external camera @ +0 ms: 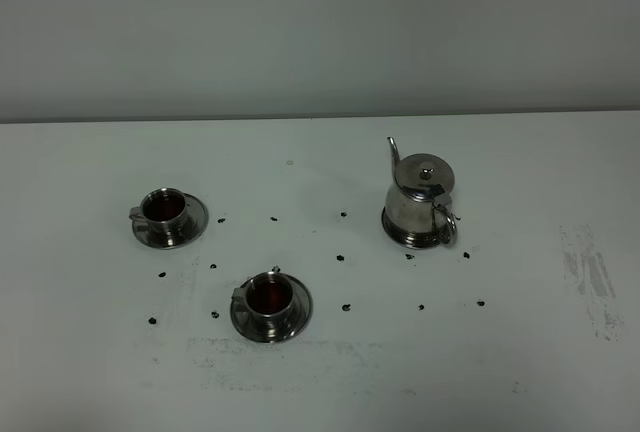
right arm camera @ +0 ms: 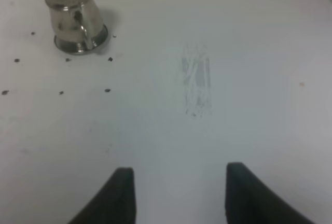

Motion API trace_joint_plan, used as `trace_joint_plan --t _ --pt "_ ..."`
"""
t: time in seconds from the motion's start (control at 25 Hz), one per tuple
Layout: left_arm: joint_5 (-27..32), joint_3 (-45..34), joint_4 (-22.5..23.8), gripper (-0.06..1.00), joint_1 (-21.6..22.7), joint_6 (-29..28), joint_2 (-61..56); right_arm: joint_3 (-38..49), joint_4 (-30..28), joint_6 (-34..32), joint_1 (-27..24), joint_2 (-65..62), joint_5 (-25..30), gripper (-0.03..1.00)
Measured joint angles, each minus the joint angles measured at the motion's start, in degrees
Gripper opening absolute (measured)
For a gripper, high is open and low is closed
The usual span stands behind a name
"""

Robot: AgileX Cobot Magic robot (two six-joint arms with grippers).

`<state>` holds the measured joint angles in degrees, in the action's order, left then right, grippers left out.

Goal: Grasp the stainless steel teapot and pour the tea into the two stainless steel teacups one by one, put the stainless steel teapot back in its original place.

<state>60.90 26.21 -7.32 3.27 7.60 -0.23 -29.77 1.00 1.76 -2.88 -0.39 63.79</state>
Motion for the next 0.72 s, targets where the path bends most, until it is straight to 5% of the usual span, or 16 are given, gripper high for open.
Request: trace_joint_plan --t 0.72 --pt "0.0 0.0 0.0 0.53 -0.5 0.0 0.0 0.0 0.0 0.0 0.0 0.0 0.0 0.39"
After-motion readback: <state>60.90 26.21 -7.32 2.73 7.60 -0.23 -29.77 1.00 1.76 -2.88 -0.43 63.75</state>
